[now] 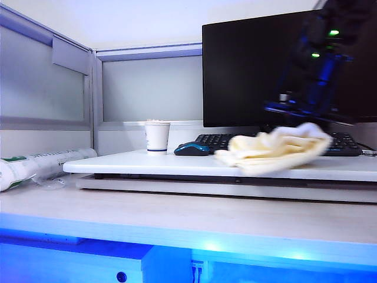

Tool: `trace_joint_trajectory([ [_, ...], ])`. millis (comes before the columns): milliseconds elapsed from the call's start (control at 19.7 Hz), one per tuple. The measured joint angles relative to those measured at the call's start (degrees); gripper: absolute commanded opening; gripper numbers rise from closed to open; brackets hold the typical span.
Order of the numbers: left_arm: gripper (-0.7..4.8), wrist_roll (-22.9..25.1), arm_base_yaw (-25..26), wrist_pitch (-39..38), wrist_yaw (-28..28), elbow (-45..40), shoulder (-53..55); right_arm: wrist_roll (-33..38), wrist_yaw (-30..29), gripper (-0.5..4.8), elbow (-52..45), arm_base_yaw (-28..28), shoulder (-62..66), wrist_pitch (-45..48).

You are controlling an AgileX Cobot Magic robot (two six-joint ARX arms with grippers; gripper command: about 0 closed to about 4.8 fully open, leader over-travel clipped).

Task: Wipe the tabletop with a clean cloth to remove dust and stains.

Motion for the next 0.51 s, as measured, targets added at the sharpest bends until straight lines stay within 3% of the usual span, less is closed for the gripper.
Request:
trace_joint_trajectory([
  [508,-0.06,0.0,0.0,0.0,0.0,0.0,0.0,-3.1,-3.0,-0.04,-17.9,-16.2,-13.9,4.9],
])
